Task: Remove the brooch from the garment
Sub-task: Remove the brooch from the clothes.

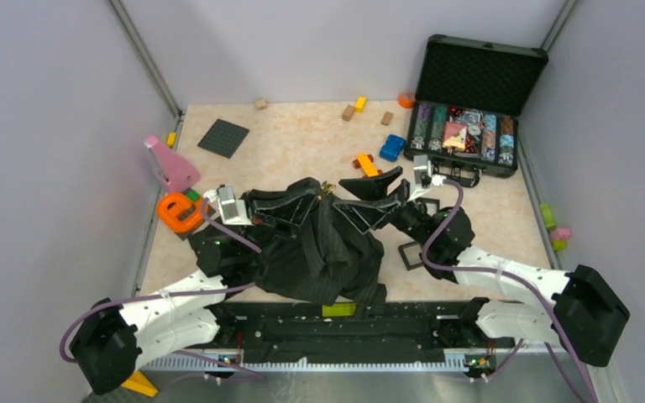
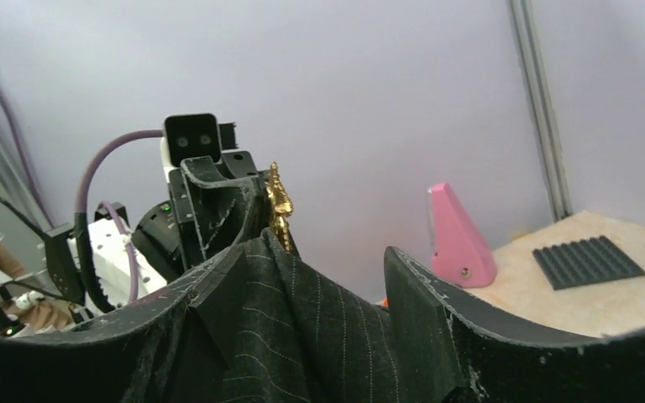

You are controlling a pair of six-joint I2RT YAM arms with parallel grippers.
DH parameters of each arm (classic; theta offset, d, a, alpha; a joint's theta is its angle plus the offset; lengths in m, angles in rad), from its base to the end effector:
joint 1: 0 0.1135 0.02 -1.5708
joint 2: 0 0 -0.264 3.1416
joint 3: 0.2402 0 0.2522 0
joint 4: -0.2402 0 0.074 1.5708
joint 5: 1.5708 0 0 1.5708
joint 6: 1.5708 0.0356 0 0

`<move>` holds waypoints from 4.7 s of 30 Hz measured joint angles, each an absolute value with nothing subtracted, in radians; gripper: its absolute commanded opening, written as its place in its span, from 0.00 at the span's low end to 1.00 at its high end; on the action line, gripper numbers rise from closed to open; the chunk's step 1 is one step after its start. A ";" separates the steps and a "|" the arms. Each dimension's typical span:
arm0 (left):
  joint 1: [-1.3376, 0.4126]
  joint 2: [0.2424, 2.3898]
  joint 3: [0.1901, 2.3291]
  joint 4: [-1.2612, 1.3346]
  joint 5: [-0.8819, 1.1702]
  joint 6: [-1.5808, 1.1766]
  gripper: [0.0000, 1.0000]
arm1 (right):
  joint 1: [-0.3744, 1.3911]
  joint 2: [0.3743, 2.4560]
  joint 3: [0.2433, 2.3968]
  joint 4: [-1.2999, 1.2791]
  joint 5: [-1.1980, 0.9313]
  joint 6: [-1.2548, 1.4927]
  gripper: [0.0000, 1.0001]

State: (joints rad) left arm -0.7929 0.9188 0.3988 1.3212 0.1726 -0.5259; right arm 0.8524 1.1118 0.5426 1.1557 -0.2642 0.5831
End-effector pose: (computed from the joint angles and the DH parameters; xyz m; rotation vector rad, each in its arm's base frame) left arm 0.1206 -0.1312 0.3320 0.2862 0.7988 -1.3121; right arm 0.1457 0.1808 0.3287 -0.4096 1.0326 1.4306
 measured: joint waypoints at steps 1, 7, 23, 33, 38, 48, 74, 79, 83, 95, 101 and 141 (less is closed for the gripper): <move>-0.793 0.913 0.402 1.311 0.176 -0.528 0.00 | 0.852 1.112 0.544 1.168 -0.272 0.577 0.60; -0.793 0.896 0.412 1.304 0.187 -0.583 0.00 | 0.853 1.134 0.544 1.261 -0.335 0.568 0.54; -0.793 0.954 0.412 1.393 0.220 -0.692 0.00 | 0.866 1.201 0.578 1.373 -0.402 0.551 0.43; -0.793 0.954 0.412 1.394 0.239 -0.711 0.00 | 0.869 1.222 0.578 1.407 -0.406 0.551 0.38; -0.793 0.954 0.412 1.395 0.247 -0.713 0.00 | 0.869 1.223 0.579 1.415 -0.408 0.551 0.34; -0.791 0.957 0.413 1.398 0.247 -0.719 0.00 | 0.875 1.240 0.579 1.458 -0.424 0.560 0.08; -0.780 0.870 0.503 1.182 0.348 -0.665 0.00 | 0.875 1.207 0.630 1.382 -0.471 0.559 0.00; -0.780 0.866 0.494 1.187 0.357 -0.647 0.00 | 0.875 1.208 0.630 1.383 -0.481 0.575 0.00; -0.780 0.867 0.477 1.211 0.360 -0.633 0.00 | 0.875 1.213 0.631 1.376 -0.498 0.589 0.00; -0.773 0.806 0.488 1.092 0.339 -0.548 0.00 | 0.867 1.185 0.704 1.177 -0.549 0.537 0.00; -0.769 0.770 0.536 0.945 0.310 -0.464 0.00 | 0.859 1.166 0.756 1.036 -0.547 0.474 0.00; -0.721 0.639 0.497 0.445 0.539 -0.530 0.50 | 0.769 1.065 0.768 0.411 -0.836 0.347 0.00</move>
State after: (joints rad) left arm -0.7212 0.6392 0.4973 0.4454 0.5392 -0.5297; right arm 0.7689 1.0649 0.7685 0.4107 -0.8356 0.3473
